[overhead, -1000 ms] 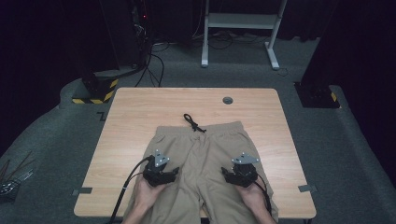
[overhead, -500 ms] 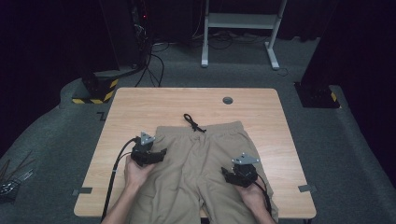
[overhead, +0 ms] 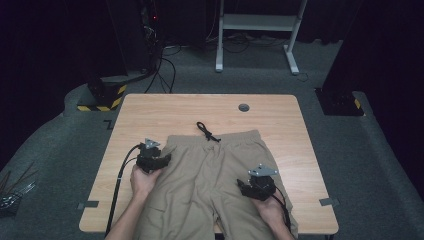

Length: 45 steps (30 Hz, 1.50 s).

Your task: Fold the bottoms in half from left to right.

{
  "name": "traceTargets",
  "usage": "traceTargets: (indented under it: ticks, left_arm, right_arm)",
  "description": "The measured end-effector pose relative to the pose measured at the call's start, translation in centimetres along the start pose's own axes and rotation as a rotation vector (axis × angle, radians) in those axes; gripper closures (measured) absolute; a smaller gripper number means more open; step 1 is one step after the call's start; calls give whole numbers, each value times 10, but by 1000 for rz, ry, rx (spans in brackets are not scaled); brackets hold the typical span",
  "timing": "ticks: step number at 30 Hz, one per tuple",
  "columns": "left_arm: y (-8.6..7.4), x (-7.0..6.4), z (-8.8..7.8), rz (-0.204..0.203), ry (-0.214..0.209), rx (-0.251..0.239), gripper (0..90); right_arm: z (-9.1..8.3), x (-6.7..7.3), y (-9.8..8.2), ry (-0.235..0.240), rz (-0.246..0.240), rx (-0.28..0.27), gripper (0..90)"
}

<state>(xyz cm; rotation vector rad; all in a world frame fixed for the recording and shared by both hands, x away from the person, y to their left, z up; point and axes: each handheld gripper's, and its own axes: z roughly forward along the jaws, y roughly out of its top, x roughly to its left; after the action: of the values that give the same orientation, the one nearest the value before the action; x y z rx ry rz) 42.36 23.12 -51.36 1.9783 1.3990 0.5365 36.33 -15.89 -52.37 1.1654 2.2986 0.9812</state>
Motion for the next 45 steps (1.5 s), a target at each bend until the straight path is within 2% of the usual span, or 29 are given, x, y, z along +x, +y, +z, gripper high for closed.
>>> traceTargets:
  ticks: [3,11,13,14,15,16,17,20,24,28,32,37,45]
  left_arm:
    - [-1,-1,2,21,15,16,564]
    - [-1,2,2,37,21,16,658]
    - [-1,3,1,39,18,21,718]
    - [-1,4,1,40,17,22,718]
    - [-1,4,1,41,16,23,769]
    - [-1,4,0,46,14,26,769]
    - [1,4,0,59,7,43,818]
    - [4,4,1,69,2,57,866]
    - [5,7,2,48,-26,61,883]
    - [6,7,1,46,-37,54,890]
    - [8,8,-5,27,-68,26,891]
    - [12,11,-17,6,-111,-32,892]
    - [14,13,-23,-17,-140,-61,893]
  right_arm:
    - [0,0,0,0,0,1,357]
    - [0,0,0,0,0,0,357]
    - [0,0,0,0,1,1,357]
    - [0,0,0,0,1,1,357]
    - [0,0,0,0,1,2,357]
    - [0,0,0,0,1,2,357]
    - [0,0,0,0,0,1,357]
    - [0,0,0,0,1,2,357]
    - [0,0,0,0,0,1,357]
    - [0,0,0,1,1,0,357]
    - [0,0,0,1,1,0,357]
    - [0,0,0,1,1,0,357]
    - [0,0,0,1,1,2,357]
